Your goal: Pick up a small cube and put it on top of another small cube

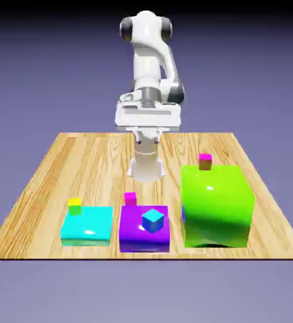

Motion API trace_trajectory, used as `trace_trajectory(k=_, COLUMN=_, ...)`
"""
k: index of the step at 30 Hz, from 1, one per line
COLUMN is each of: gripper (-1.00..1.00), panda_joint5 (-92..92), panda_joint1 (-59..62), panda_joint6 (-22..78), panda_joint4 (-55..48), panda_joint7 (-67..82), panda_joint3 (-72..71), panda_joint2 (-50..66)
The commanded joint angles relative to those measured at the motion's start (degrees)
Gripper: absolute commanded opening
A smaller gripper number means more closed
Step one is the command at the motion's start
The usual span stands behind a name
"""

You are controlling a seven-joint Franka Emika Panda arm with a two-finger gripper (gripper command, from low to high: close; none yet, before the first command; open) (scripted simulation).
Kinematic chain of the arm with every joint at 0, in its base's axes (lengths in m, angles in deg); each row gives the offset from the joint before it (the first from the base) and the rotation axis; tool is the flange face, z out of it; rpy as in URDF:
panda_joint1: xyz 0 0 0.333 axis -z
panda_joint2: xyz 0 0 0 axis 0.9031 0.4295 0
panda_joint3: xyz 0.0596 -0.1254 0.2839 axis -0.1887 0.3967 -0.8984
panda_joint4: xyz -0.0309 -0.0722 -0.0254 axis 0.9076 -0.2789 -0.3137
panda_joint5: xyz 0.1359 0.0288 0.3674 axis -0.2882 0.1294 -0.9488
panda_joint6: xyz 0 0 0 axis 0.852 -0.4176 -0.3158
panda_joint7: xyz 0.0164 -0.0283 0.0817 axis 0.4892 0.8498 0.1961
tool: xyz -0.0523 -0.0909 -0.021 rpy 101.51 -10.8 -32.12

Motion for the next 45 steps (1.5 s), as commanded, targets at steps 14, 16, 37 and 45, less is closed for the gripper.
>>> trace_trajectory(k=14, gripper=0.0, panda_joint5=-26.23, panda_joint1=11.48, panda_joint6=17.79, panda_joint4=12.98, panda_joint7=-33.86, panda_joint3=7.89, panda_joint2=20.45)
trace_trajectory(k=16, gripper=0.0, panda_joint5=-28.72, panda_joint1=11.58, panda_joint6=17.12, panda_joint4=12.5, panda_joint7=-31.98, panda_joint3=7.07, panda_joint2=21.84)
trace_trajectory(k=37, gripper=-1.0, panda_joint5=-54.5, panda_joint1=12.61, panda_joint6=10.13, panda_joint4=7.53, panda_joint7=-12.48, panda_joint3=-1.4, panda_joint2=36.3)
trace_trajectory(k=45, gripper=-1.0, panda_joint5=-34.58, panda_joint1=11.81, panda_joint6=15.53, panda_joint4=11.37, panda_joint7=-27.55, panda_joint3=5.15, panda_joint2=25.13)
